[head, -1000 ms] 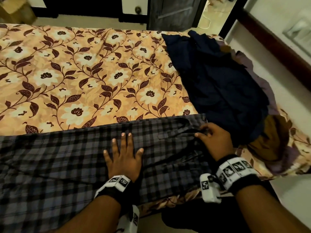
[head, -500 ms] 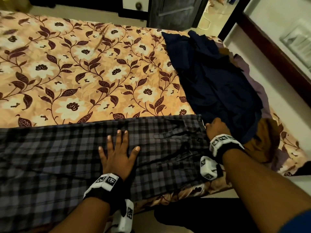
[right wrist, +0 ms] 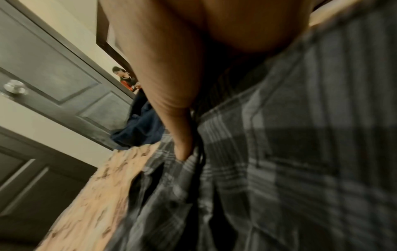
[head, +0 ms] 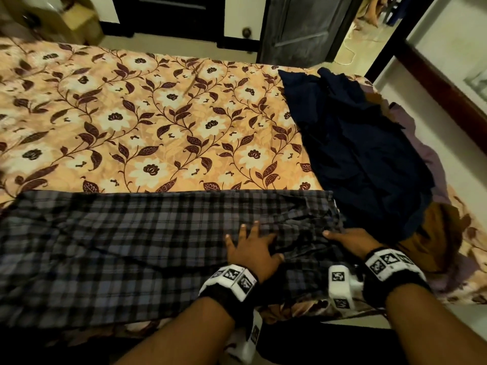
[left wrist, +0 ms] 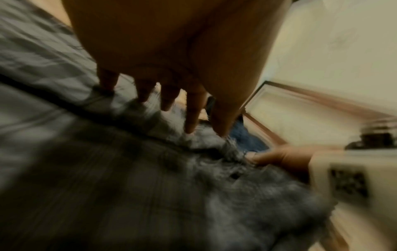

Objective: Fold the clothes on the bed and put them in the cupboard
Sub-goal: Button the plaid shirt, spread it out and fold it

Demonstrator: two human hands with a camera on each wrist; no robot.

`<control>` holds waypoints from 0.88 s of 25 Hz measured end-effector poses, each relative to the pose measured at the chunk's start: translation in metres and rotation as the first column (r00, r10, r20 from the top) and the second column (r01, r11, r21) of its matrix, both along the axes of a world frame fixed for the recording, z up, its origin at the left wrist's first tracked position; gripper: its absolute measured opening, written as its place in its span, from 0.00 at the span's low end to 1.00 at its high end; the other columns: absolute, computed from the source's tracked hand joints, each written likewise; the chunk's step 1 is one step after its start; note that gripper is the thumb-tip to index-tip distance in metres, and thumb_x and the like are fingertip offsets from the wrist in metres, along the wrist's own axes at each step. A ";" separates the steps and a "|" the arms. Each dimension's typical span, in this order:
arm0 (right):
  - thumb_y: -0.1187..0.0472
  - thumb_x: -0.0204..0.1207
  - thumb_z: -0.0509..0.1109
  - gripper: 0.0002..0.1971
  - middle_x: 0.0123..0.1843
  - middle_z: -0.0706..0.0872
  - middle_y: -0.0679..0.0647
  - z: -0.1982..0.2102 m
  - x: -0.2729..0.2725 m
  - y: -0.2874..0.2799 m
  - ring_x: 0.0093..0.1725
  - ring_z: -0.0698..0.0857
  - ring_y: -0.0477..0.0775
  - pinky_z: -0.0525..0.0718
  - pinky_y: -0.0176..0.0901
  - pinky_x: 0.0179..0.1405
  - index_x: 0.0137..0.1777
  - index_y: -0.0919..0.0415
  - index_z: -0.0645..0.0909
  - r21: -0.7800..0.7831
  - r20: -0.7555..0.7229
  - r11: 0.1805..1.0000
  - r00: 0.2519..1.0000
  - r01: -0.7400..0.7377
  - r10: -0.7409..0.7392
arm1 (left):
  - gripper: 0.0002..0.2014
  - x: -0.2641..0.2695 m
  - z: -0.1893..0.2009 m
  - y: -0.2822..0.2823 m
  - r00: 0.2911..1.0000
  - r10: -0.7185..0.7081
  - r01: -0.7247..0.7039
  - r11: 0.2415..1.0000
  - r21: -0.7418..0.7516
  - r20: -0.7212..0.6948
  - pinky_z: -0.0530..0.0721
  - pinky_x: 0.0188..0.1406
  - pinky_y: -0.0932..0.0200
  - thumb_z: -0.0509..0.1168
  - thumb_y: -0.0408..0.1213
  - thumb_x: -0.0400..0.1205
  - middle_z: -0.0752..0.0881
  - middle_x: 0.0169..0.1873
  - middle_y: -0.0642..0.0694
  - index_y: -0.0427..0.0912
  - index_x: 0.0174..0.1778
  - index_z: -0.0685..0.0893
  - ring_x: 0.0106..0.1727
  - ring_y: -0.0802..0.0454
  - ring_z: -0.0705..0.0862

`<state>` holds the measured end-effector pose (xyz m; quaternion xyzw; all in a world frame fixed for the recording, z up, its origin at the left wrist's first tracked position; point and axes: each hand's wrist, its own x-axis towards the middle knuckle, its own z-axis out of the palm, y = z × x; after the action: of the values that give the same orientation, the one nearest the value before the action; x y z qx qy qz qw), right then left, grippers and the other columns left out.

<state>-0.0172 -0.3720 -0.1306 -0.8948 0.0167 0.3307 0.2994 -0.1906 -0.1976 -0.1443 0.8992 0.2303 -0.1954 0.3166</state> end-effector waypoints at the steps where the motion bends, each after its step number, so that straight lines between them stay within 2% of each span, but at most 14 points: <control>1: 0.52 0.68 0.80 0.16 0.54 0.88 0.68 0.010 -0.005 0.008 0.48 0.86 0.63 0.83 0.52 0.55 0.43 0.66 0.86 0.012 0.043 1.000 0.999 -0.009 0.009 | 0.23 0.003 0.009 0.004 0.988 0.136 -0.125 0.984 -0.130 0.076 0.63 0.79 0.36 0.62 0.58 0.83 0.68 0.80 0.45 0.58 0.73 0.78 0.81 0.39 0.65; 2: 0.56 0.72 0.77 0.11 0.56 0.88 0.66 0.019 -0.015 0.017 0.50 0.85 0.63 0.81 0.50 0.54 0.47 0.64 0.86 0.031 0.101 0.998 0.994 -0.046 0.042 | 0.18 0.005 0.016 0.006 0.939 0.315 -0.259 0.911 -0.320 0.138 0.77 0.68 0.46 0.63 0.55 0.83 0.82 0.68 0.44 0.52 0.65 0.85 0.70 0.41 0.79; 4: 0.54 0.72 0.76 0.13 0.56 0.89 0.57 0.032 -0.050 0.041 0.54 0.86 0.61 0.82 0.49 0.55 0.55 0.57 0.86 0.054 0.188 0.979 0.964 -0.199 0.186 | 0.19 0.005 0.028 0.013 0.776 0.631 -0.447 0.558 -0.699 0.007 0.82 0.47 0.54 0.61 0.54 0.85 0.89 0.49 0.44 0.43 0.55 0.88 0.49 0.44 0.86; 6: 0.49 0.70 0.75 0.14 0.50 0.91 0.50 0.038 -0.093 0.056 0.51 0.88 0.55 0.85 0.51 0.56 0.54 0.53 0.88 0.180 0.119 0.936 0.951 -0.303 0.285 | 0.23 0.003 0.031 0.015 0.674 0.696 -0.532 0.225 -0.816 -0.247 0.81 0.42 0.53 0.54 0.57 0.87 0.91 0.42 0.45 0.44 0.49 0.87 0.46 0.43 0.85; 7: 0.51 0.71 0.74 0.12 0.49 0.91 0.48 0.041 -0.108 0.057 0.51 0.88 0.52 0.85 0.50 0.57 0.53 0.52 0.89 0.260 0.057 0.921 0.956 -0.291 0.286 | 0.23 0.003 0.027 0.015 0.655 0.703 -0.529 0.167 -0.832 -0.276 0.82 0.41 0.52 0.53 0.57 0.88 0.91 0.42 0.44 0.45 0.48 0.86 0.46 0.43 0.86; 8: 0.54 0.74 0.73 0.10 0.49 0.91 0.48 0.040 -0.116 0.054 0.52 0.88 0.51 0.84 0.48 0.58 0.54 0.53 0.89 0.319 0.034 0.912 0.965 -0.258 0.261 | 0.22 0.004 0.022 0.014 0.665 0.707 -0.515 0.201 -0.834 -0.240 0.84 0.43 0.51 0.54 0.56 0.87 0.91 0.47 0.43 0.43 0.51 0.86 0.48 0.44 0.87; 9: 0.57 0.76 0.71 0.10 0.51 0.90 0.50 0.039 -0.115 0.048 0.53 0.88 0.51 0.84 0.46 0.58 0.55 0.55 0.89 0.286 0.081 0.927 0.970 -0.242 0.228 | 0.21 0.007 0.017 0.011 0.694 0.701 -0.493 0.295 -0.818 -0.165 0.86 0.49 0.48 0.57 0.55 0.86 0.90 0.53 0.41 0.42 0.56 0.85 0.52 0.44 0.87; 10: 0.59 0.78 0.69 0.10 0.53 0.90 0.52 0.036 -0.107 0.040 0.55 0.87 0.54 0.82 0.44 0.57 0.56 0.57 0.88 0.199 0.163 0.958 0.971 -0.209 0.178 | 0.21 0.009 0.012 0.006 0.724 0.684 -0.466 0.393 -0.793 -0.087 0.86 0.56 0.45 0.59 0.55 0.86 0.88 0.58 0.41 0.42 0.62 0.83 0.56 0.45 0.87; 12: 0.61 0.79 0.66 0.12 0.58 0.88 0.55 0.030 -0.087 0.025 0.57 0.85 0.59 0.80 0.44 0.53 0.59 0.55 0.86 0.068 0.300 0.997 0.954 -0.042 0.020 | 0.21 0.013 0.009 -0.004 0.750 0.661 -0.425 0.463 -0.778 -0.017 0.83 0.65 0.44 0.60 0.52 0.86 0.85 0.62 0.43 0.42 0.68 0.79 0.61 0.46 0.85; 13: 0.62 0.78 0.66 0.15 0.61 0.86 0.56 0.023 -0.077 0.021 0.58 0.84 0.60 0.79 0.45 0.53 0.63 0.53 0.82 0.087 0.309 0.995 0.949 0.040 -0.065 | 0.20 0.013 0.008 -0.009 0.753 0.657 -0.412 0.492 -0.767 0.017 0.81 0.66 0.44 0.61 0.48 0.86 0.85 0.63 0.42 0.42 0.70 0.78 0.62 0.45 0.84; 16: 0.63 0.73 0.69 0.35 0.68 0.79 0.54 -0.003 -0.050 0.021 0.54 0.83 0.57 0.84 0.49 0.47 0.79 0.44 0.62 0.390 0.121 0.896 0.952 0.213 -0.280 | 0.15 0.018 0.003 -0.014 0.780 0.606 -0.363 0.640 -0.677 0.154 0.81 0.66 0.39 0.62 0.38 0.87 0.85 0.62 0.42 0.43 0.69 0.78 0.61 0.42 0.84; 18: 0.64 0.71 0.74 0.39 0.70 0.74 0.48 -0.011 -0.031 0.023 0.59 0.81 0.54 0.88 0.47 0.43 0.80 0.48 0.62 0.425 0.156 0.891 0.956 0.161 -0.247 | 0.12 0.022 -0.004 -0.011 0.776 0.608 -0.378 0.660 -0.650 0.167 0.82 0.64 0.38 0.61 0.34 0.87 0.87 0.59 0.42 0.46 0.66 0.80 0.60 0.42 0.85; 20: 0.63 0.69 0.77 0.25 0.61 0.85 0.56 -0.007 -0.015 0.030 0.59 0.85 0.59 0.87 0.52 0.47 0.67 0.59 0.78 0.380 0.273 0.923 0.947 0.058 -0.171 | 0.13 0.022 -0.006 -0.009 0.771 0.626 -0.397 0.620 -0.677 0.122 0.82 0.65 0.38 0.60 0.30 0.87 0.86 0.59 0.42 0.49 0.64 0.80 0.61 0.42 0.85; 22: 0.64 0.70 0.77 0.15 0.48 0.89 0.55 0.003 -0.019 0.041 0.50 0.87 0.56 0.84 0.41 0.44 0.56 0.62 0.84 0.386 0.318 0.922 0.943 -0.031 -0.102 | 0.14 0.019 -0.006 -0.008 0.760 0.647 -0.407 0.549 -0.730 0.063 0.83 0.64 0.39 0.58 0.29 0.87 0.86 0.60 0.42 0.48 0.65 0.78 0.60 0.42 0.85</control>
<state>-0.0362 -0.3313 -0.1276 -0.8607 -0.0828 0.1665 0.4739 -0.1718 -0.2052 -0.1504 0.6239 0.3499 -0.0082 0.6987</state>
